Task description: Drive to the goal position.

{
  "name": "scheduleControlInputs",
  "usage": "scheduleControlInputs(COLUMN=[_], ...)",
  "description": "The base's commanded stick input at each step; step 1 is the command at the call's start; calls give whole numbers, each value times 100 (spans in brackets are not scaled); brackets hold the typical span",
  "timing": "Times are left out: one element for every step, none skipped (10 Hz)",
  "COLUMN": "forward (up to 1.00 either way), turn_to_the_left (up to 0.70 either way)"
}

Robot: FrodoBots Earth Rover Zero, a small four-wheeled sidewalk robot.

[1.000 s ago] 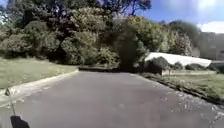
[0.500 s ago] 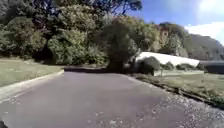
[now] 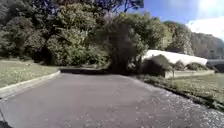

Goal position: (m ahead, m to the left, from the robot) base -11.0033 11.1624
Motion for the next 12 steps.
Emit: scheduleControlInputs(forward=[0,40,82,100,100,100,100,100,100,100,100,100], turn_to_the_left=[0,0,0,0,0,0,0,0,0,0,0,0])
